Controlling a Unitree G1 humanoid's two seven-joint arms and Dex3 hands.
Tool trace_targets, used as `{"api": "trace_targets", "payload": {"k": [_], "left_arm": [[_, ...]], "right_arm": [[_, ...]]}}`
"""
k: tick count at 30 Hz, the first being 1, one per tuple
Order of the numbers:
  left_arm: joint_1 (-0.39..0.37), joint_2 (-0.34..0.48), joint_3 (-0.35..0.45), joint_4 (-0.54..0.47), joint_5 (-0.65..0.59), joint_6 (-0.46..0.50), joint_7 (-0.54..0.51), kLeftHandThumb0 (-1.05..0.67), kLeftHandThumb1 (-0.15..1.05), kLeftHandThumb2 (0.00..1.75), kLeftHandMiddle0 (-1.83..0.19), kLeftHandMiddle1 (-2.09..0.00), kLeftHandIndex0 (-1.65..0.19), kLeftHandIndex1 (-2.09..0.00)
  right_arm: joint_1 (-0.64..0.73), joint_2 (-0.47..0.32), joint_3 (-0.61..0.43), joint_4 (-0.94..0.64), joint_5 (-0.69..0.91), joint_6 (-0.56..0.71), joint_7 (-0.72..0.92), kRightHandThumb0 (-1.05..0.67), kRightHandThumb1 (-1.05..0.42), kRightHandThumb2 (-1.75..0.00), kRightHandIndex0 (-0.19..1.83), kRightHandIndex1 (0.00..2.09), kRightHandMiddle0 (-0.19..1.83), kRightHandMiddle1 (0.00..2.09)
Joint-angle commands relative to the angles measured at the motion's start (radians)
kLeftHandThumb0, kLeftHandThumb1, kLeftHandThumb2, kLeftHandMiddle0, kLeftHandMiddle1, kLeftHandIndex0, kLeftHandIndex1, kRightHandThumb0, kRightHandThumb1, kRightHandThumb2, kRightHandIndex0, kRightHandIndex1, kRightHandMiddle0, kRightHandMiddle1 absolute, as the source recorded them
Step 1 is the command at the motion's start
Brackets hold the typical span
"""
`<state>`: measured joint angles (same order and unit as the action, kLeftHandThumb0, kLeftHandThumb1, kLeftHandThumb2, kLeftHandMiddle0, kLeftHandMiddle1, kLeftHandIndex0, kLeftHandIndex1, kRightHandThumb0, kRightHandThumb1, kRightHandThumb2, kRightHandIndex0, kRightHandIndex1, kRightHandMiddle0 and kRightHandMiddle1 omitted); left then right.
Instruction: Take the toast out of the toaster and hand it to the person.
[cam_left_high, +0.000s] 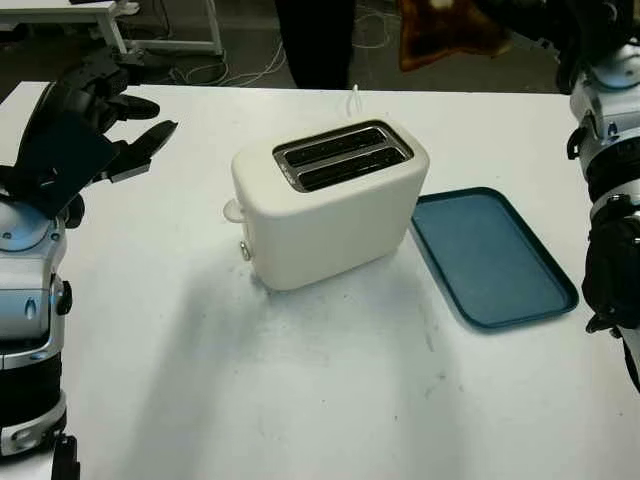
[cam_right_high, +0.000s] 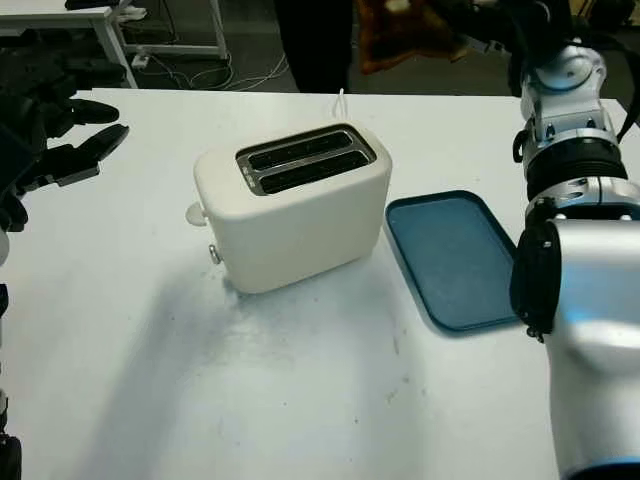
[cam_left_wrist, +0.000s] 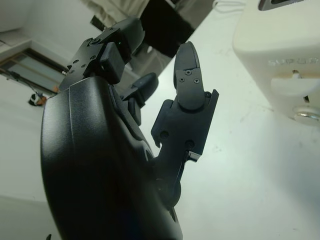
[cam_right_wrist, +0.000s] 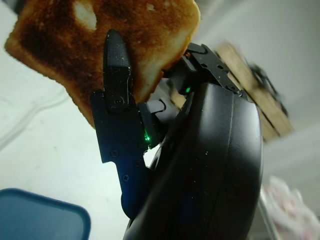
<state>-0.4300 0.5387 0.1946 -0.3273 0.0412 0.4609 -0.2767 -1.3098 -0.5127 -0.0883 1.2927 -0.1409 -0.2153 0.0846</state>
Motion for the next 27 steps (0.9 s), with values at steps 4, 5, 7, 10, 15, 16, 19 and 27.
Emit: {"api": "trace_targets", "payload": {"k": [4, 5, 7, 10, 15, 16, 19, 27], "left_arm": [[0.011, -0.003, -0.010, 0.002, 0.005, -0.011, 0.005, -0.28, 0.82, 0.36, -0.17, -1.00, -0.31, -0.62], [0.012, -0.005, -0.009, 0.003, 0.004, -0.012, 0.007, -0.29, 0.82, 0.36, -0.17, -1.00, -0.31, -0.62], [0.015, -0.007, -0.005, 0.012, 0.000, -0.026, 0.006, -0.28, 0.82, 0.37, -0.17, -1.01, -0.32, -0.63], [0.019, -0.004, -0.001, 0.030, -0.004, -0.052, 0.000, -0.29, 0.81, 0.37, -0.17, -1.02, -0.32, -0.64], [0.024, -0.004, 0.000, 0.045, -0.003, -0.078, 0.003, -0.31, 0.80, 0.38, -0.16, -1.05, -0.31, -0.66], [0.025, -0.002, 0.000, 0.048, 0.000, -0.087, 0.003, -0.31, 0.80, 0.38, -0.17, -1.05, -0.32, -0.66], [0.024, -0.001, 0.002, 0.056, -0.004, -0.096, 0.001, -0.31, 0.79, 0.38, -0.17, -1.07, -0.32, -0.68], [0.019, -0.003, -0.001, 0.070, -0.014, -0.105, -0.006, -0.32, 0.78, 0.40, -0.14, -1.08, -0.29, -0.70]], "right_arm": [[0.092, 0.079, -0.011, 0.032, 0.006, 0.023, -0.105, -0.22, -0.92, -0.37, 0.73, 1.75, 0.33, 1.71], [0.103, 0.091, -0.025, 0.035, 0.020, 0.027, -0.112, -0.20, -0.92, -0.38, 0.73, 1.75, 0.32, 1.73], [0.119, 0.119, -0.063, 0.040, 0.051, 0.044, -0.146, -0.15, -0.92, -0.36, 0.70, 1.75, 0.29, 1.74], [0.137, 0.151, -0.091, 0.044, 0.064, 0.071, -0.192, -0.16, -0.92, -0.35, 0.70, 1.75, 0.27, 1.73], [0.176, 0.170, -0.099, 0.048, 0.053, 0.065, -0.207, -0.11, -0.92, -0.39, 0.67, 1.75, 0.24, 1.72], [0.181, 0.171, -0.102, 0.048, 0.053, 0.064, -0.208, -0.11, -0.92, -0.39, 0.65, 1.75, 0.22, 1.74], [0.192, 0.175, -0.136, 0.051, 0.080, 0.080, -0.204, -0.12, -0.92, -0.36, 0.67, 1.75, 0.28, 1.74], [0.194, 0.192, -0.205, 0.053, 0.132, 0.155, -0.218, -0.19, -0.92, -0.33, 0.76, 1.75, 0.30, 1.75]]}}
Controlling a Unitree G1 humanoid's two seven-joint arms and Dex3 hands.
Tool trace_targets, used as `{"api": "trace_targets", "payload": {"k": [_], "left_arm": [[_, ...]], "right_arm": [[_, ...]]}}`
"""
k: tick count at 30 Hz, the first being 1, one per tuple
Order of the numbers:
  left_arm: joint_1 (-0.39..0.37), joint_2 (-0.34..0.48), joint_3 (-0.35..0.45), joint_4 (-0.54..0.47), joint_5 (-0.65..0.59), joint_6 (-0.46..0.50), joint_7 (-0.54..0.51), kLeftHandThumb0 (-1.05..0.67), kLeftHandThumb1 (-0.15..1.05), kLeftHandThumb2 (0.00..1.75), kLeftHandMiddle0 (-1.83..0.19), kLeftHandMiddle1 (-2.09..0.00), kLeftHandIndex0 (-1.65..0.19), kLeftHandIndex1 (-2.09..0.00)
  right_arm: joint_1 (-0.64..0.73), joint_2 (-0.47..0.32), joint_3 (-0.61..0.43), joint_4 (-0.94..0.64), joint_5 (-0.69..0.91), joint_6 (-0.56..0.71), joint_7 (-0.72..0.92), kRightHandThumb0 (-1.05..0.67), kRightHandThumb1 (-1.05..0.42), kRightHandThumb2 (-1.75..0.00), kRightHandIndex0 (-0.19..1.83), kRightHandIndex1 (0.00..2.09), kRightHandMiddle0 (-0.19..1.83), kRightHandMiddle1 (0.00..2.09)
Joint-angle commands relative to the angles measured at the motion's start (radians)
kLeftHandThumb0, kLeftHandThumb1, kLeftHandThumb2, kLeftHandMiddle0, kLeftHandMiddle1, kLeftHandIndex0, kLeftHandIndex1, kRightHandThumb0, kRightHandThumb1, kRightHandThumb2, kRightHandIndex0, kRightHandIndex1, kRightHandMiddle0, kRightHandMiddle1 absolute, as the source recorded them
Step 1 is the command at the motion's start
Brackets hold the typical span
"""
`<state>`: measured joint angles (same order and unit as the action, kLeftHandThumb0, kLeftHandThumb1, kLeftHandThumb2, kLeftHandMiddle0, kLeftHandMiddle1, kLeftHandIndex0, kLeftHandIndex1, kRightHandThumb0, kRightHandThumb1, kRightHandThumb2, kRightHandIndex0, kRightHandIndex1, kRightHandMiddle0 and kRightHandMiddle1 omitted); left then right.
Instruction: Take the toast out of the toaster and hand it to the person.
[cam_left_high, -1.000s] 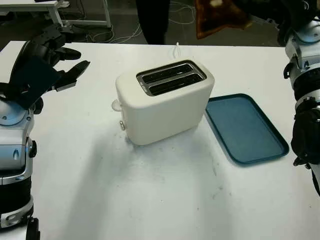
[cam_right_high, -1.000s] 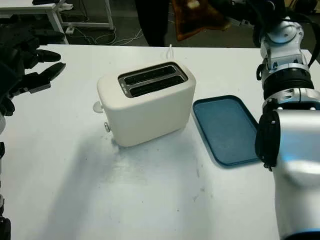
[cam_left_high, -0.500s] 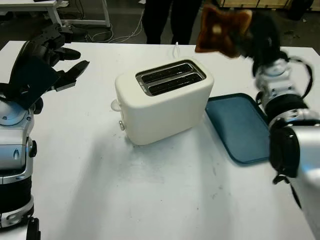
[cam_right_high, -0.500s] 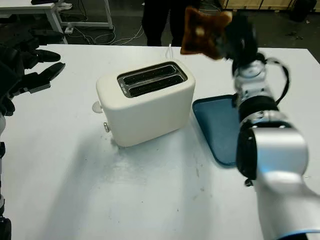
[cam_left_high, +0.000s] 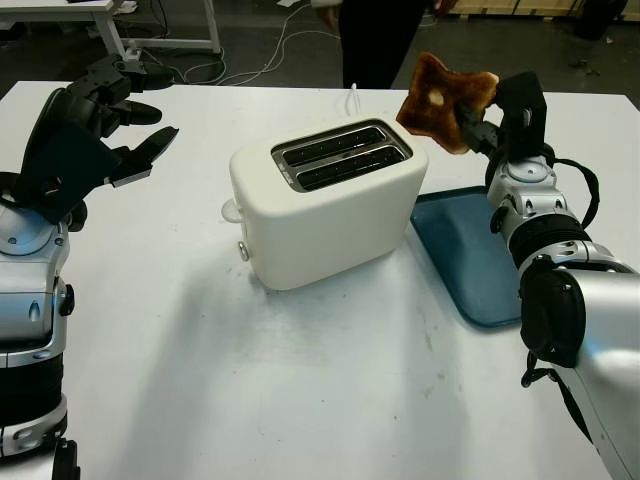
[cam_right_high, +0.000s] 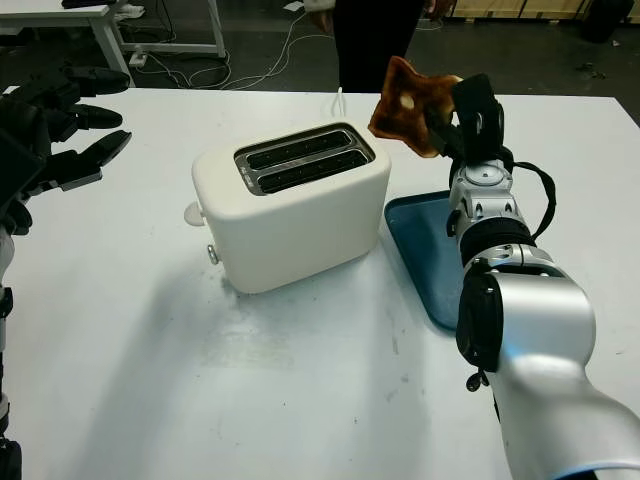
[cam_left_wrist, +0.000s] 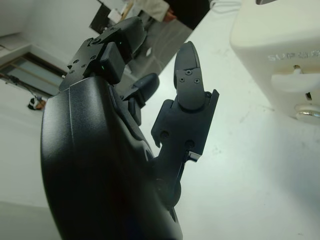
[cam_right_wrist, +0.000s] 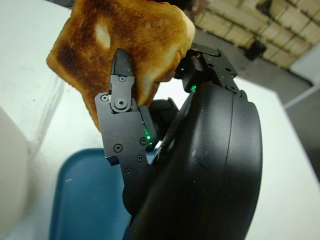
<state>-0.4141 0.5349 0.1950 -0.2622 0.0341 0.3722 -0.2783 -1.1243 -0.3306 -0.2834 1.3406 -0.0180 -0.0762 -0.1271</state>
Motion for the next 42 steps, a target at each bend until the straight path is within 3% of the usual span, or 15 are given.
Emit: {"api": "trace_targets", "payload": {"k": [1, 7, 16, 42], "left_arm": [[0.003, 0.000, -0.002, 0.006, -0.005, -0.018, -0.002, -0.31, 0.78, 0.40, -0.14, -1.09, -0.29, -0.70], [0.005, 0.000, -0.007, 0.007, 0.005, -0.029, 0.004, -0.31, 0.77, 0.42, -0.16, -1.12, -0.30, -0.74], [0.006, 0.001, -0.004, 0.012, 0.003, -0.036, 0.003, -0.33, 0.75, 0.44, -0.15, -1.14, -0.29, -0.77], [0.006, -0.003, 0.008, 0.003, -0.014, -0.020, -0.001, -0.30, 0.74, 0.46, -0.13, -1.13, -0.25, -0.80]], "right_arm": [[0.011, 0.011, -0.014, 0.005, 0.013, 0.015, -0.006, -0.19, -0.92, -0.32, 0.76, 1.75, 0.30, 1.75], [0.010, 0.028, -0.045, 0.007, 0.033, 0.021, -0.012, -0.18, -0.92, -0.34, 0.76, 1.75, 0.28, 1.75], [0.013, 0.049, -0.038, 0.007, 0.025, 0.030, 0.014, -0.16, -0.92, -0.38, 0.61, 1.75, 0.17, 1.75], [0.016, 0.053, -0.041, 0.005, 0.030, 0.011, 0.043, -0.15, -0.92, -0.38, 0.66, 1.75, 0.22, 1.75]]}}
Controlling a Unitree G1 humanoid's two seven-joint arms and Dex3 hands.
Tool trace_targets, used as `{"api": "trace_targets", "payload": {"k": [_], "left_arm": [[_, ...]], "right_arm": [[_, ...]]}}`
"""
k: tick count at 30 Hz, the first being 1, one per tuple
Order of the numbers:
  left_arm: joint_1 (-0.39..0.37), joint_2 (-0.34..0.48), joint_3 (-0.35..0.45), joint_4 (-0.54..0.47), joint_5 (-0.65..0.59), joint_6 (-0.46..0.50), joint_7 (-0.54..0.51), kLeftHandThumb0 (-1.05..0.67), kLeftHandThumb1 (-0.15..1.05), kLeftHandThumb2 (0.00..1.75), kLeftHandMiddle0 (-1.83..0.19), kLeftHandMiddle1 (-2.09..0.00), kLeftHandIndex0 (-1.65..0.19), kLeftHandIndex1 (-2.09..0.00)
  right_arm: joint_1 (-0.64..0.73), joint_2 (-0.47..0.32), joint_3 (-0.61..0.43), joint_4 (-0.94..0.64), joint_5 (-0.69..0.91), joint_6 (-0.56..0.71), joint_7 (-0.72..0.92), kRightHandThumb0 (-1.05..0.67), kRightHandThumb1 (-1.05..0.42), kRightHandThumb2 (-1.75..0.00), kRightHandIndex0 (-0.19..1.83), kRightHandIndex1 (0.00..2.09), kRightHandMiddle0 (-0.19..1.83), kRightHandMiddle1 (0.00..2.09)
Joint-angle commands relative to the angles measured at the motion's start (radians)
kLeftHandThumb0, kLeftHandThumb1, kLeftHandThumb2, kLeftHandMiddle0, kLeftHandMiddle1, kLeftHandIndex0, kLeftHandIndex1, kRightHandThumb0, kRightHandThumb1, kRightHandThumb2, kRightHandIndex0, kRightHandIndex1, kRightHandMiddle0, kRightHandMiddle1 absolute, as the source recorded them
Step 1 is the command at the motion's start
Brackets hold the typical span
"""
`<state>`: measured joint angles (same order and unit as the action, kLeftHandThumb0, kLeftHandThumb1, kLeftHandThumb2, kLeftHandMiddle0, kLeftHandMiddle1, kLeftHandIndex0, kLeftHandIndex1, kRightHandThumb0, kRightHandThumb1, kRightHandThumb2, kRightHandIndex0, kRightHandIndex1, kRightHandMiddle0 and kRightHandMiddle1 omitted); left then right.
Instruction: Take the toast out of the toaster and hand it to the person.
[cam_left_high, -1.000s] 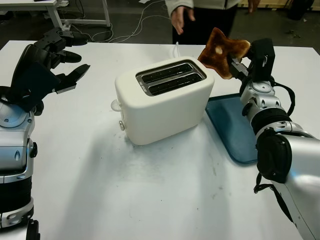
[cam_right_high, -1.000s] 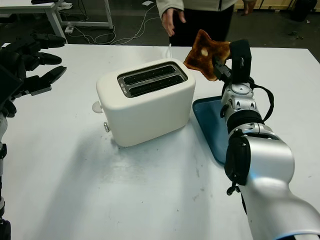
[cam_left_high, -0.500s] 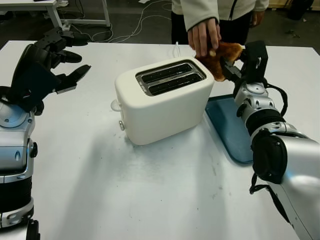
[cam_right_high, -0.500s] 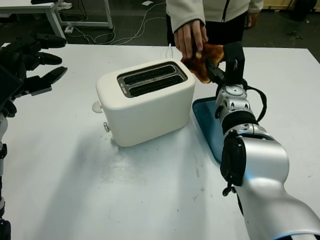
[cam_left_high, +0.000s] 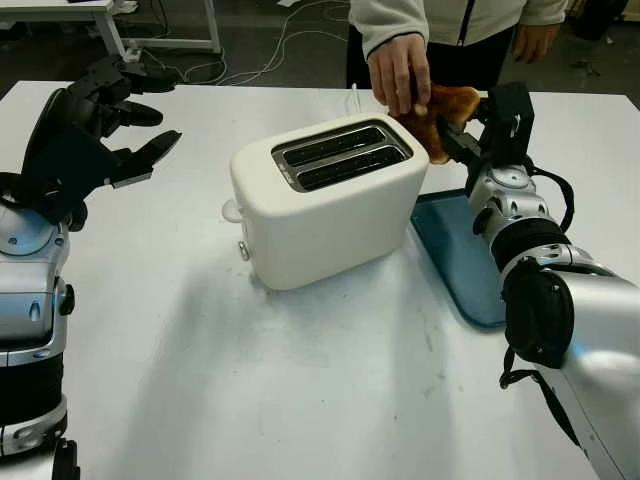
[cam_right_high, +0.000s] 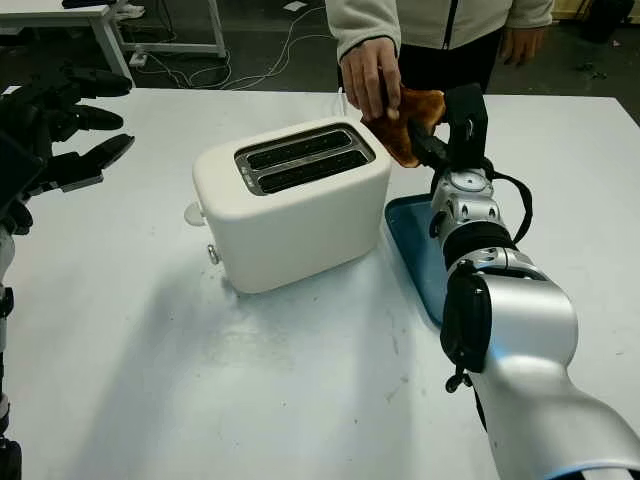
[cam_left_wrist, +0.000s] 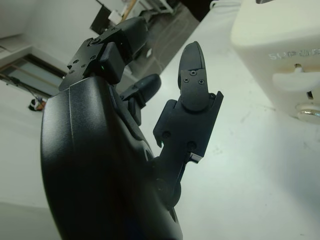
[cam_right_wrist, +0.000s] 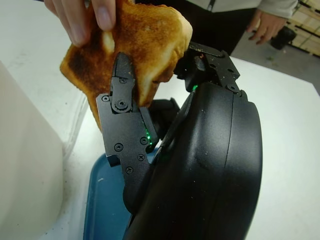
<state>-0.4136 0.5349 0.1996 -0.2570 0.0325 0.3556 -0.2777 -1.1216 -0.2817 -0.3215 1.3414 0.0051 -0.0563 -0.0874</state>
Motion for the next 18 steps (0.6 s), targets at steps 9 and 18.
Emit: {"api": "trace_targets", "payload": {"k": [9, 18], "left_arm": [[0.006, -0.005, 0.000, -0.001, -0.006, -0.008, 0.003, -0.30, 0.73, 0.48, -0.13, -1.16, -0.25, -0.83], [0.007, -0.004, 0.002, 0.004, -0.009, -0.007, 0.000, -0.33, 0.71, 0.50, -0.12, -1.18, -0.24, -0.86]], "right_arm": [[0.013, 0.012, -0.011, 0.001, 0.011, -0.029, -0.027, -0.18, -0.92, -0.36, 0.68, 1.75, 0.29, 1.75], [0.027, 0.026, -0.006, -0.005, 0.007, -0.119, -0.072, -0.40, -0.92, -0.23, 0.62, 1.51, 0.42, 1.40]]}}
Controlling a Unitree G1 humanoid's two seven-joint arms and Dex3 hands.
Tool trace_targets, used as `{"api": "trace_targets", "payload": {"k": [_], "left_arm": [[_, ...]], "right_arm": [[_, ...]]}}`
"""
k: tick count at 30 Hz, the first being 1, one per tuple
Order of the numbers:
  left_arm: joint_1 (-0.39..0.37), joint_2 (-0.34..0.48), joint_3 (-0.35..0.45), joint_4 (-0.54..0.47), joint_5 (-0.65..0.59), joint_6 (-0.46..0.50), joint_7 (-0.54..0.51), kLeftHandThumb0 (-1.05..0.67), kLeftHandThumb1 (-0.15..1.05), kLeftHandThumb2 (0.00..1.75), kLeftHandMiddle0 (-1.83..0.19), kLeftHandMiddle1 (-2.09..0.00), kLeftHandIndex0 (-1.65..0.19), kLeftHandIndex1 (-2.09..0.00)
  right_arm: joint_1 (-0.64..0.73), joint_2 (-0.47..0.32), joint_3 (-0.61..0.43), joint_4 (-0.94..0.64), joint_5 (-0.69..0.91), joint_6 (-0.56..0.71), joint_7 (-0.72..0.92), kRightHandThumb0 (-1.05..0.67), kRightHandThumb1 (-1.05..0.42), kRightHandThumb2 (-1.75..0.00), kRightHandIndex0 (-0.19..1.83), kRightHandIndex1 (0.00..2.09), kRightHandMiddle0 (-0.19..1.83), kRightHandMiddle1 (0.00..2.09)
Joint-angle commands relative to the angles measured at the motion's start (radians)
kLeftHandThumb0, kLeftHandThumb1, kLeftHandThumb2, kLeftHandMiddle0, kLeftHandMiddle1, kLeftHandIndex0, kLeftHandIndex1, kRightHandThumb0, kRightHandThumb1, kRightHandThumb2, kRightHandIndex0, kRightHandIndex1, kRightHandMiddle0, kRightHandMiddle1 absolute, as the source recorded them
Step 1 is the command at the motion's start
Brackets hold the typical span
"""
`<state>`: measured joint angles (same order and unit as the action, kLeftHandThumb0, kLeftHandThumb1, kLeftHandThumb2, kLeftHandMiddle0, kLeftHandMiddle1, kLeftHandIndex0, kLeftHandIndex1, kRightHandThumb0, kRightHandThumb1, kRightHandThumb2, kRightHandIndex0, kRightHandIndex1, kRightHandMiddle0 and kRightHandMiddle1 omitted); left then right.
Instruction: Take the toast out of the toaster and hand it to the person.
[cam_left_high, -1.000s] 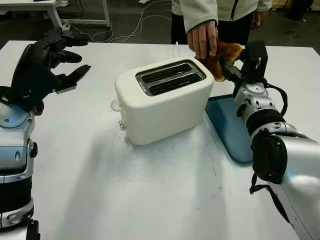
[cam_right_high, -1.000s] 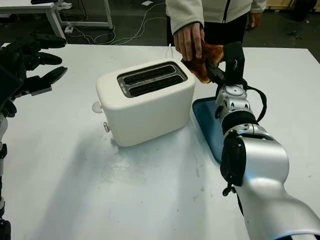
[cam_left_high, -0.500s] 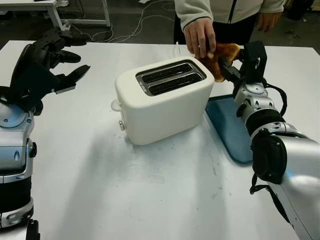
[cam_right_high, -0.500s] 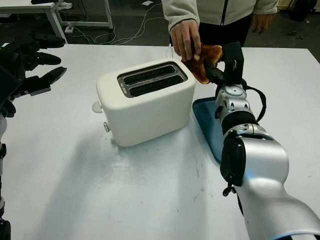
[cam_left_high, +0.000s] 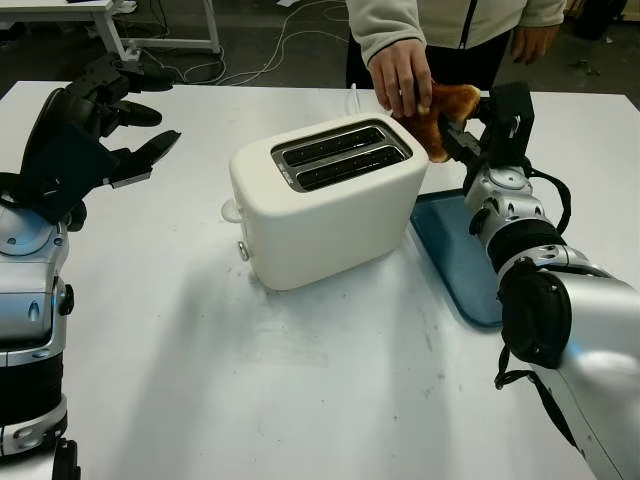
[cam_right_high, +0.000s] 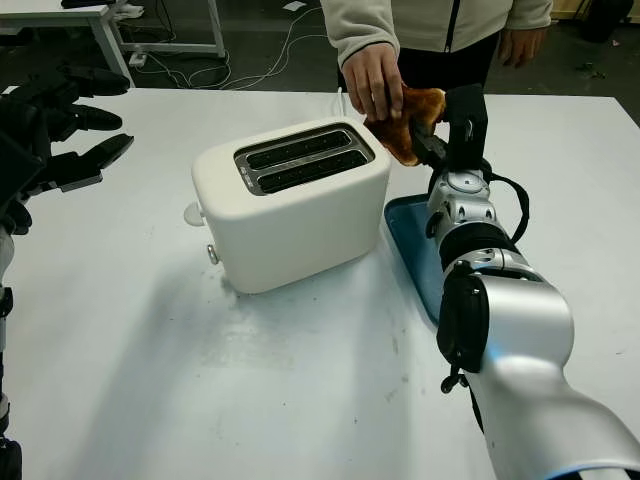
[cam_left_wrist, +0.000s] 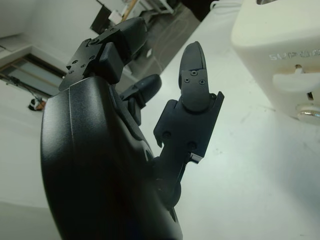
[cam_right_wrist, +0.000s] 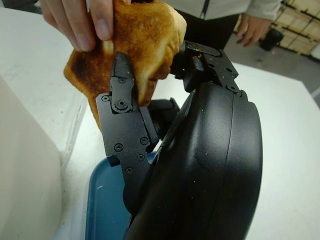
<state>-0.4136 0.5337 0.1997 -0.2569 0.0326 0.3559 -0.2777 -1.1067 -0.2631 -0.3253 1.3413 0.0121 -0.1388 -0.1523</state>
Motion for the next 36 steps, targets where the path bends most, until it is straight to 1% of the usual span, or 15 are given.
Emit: {"api": "trace_targets", "payload": {"k": [1, 3, 7, 8, 10, 13, 14, 15, 16, 19, 22, 24, 26, 30, 36], "left_arm": [[0.006, -0.002, 0.002, 0.002, -0.011, -0.002, -0.003, -0.33, 0.72, 0.51, -0.12, -1.18, -0.24, -0.86], [0.004, -0.005, 0.002, 0.002, -0.016, 0.006, -0.005, -0.32, 0.72, 0.51, -0.11, -1.17, -0.22, -0.85], [-0.001, -0.009, -0.005, 0.004, -0.010, 0.004, 0.001, -0.32, 0.71, 0.51, -0.12, -1.18, -0.23, -0.87], [-0.003, -0.006, -0.008, 0.004, -0.005, 0.004, 0.000, -0.32, 0.71, 0.51, -0.12, -1.18, -0.23, -0.87], [-0.007, -0.005, -0.010, 0.004, -0.004, 0.007, -0.002, -0.32, 0.71, 0.52, -0.12, -1.18, -0.23, -0.87], [-0.010, -0.007, -0.009, 0.001, -0.005, 0.015, 0.000, -0.31, 0.70, 0.53, -0.11, -1.19, -0.22, -0.88], [-0.010, -0.005, -0.008, 0.001, -0.004, 0.012, 0.000, -0.31, 0.69, 0.54, -0.11, -1.19, -0.23, -0.88], [-0.010, -0.005, -0.007, 0.001, -0.004, 0.011, 0.000, -0.30, 0.69, 0.55, -0.11, -1.19, -0.22, -0.89], [-0.010, -0.006, -0.006, 0.000, -0.004, 0.009, 0.002, -0.30, 0.69, 0.56, -0.10, -1.19, -0.22, -0.89], [-0.012, -0.016, 0.002, -0.005, -0.016, 0.021, 0.006, -0.27, 0.67, 0.62, -0.08, -1.20, -0.19, -0.90], [0.002, -0.031, 0.014, -0.021, -0.025, 0.021, 0.016, -0.28, 0.64, 0.68, -0.05, -1.22, -0.16, -0.92], [0.025, -0.053, 0.030, -0.056, -0.038, 0.048, 0.034, -0.32, 0.64, 0.69, -0.03, -1.20, -0.15, -0.92], [0.066, -0.081, 0.049, -0.104, -0.053, 0.057, 0.054, -0.35, 0.69, 0.62, -0.01, -1.15, -0.12, -0.87], [0.161, -0.133, 0.054, -0.199, -0.017, 0.008, 0.118, -0.32, 0.73, 0.56, 0.00, -1.12, -0.10, -0.84], [0.294, -0.225, 0.037, -0.288, -0.002, -0.059, 0.189, -0.33, 0.76, 0.61, 0.00, -1.05, -0.05, -0.81]], "right_arm": [[0.013, 0.007, -0.001, -0.005, 0.000, -0.043, -0.009, -0.45, -0.92, -0.20, 0.59, 1.03, 0.50, 0.85], [0.016, 0.002, 0.012, -0.006, -0.010, -0.051, -0.010, -0.49, -0.92, -0.21, 0.53, 0.38, 0.52, 0.25], [0.026, -0.016, 0.064, -0.010, -0.059, -0.060, -0.046, -0.56, -0.92, -0.27, 0.41, 0.05, 0.39, 0.01], [0.029, -0.024, 0.077, -0.011, -0.071, -0.058, -0.056, -0.55, -0.92, -0.28, 0.37, 0.03, 0.34, 0.01], [0.040, -0.043, 0.106, -0.016, -0.098, -0.058, -0.065, -0.54, -0.92, -0.31, 0.42, 0.59, 0.24, 0.00], [0.066, -0.061, 0.126, -0.026, -0.114, -0.079, -0.078, -0.55, -0.92, -0.37, 0.12, 0.36, 0.15, 0.01], [0.076, -0.063, 0.124, -0.031, -0.111, -0.093, -0.087, -0.55, -0.92, -0.37, 0.13, 0.48, 0.15, 0.01], [0.087, -0.067, 0.122, -0.037, -0.106, -0.108, -0.089, -0.56, -0.92, -0.37, 0.16, 0.83, 0.15, 0.01], [0.097, -0.072, 0.129, -0.043, -0.111, -0.118, -0.092, -0.57, -0.92, -0.38, 0.17, 0.82, 0.15, 0.00], [0.136, -0.088, 0.151, -0.074, -0.120, -0.164, -0.078, -0.60, -0.92, -0.46, 0.08, 0.37, 0.17, 0.01], [0.212, -0.078, 0.140, -0.144, -0.083, -0.280, -0.027, -0.57, -0.92, -0.46, 0.06, 0.23, 0.21, 0.02], [0.281, -0.058, 0.140, -0.227, -0.068, -0.335, -0.006, -0.57, -0.92, -0.47, 0.09, 0.23, 0.23, 0.03], [0.390, -0.042, 0.165, -0.366, -0.079, -0.372, 0.011, -0.64, -0.92, -0.47, 0.20, 0.60, 0.25, 0.02], [0.653, -0.003, 0.204, -0.729, -0.009, -0.358, 0.156, -0.62, -0.92, -0.52, 0.09, 0.29, 0.22, 0.01], [0.900, 0.069, 0.237, -1.027, 0.040, -0.320, 0.223, -0.62, -0.92, -0.61, 0.14, 0.18, 0.24, 0.01]]}}
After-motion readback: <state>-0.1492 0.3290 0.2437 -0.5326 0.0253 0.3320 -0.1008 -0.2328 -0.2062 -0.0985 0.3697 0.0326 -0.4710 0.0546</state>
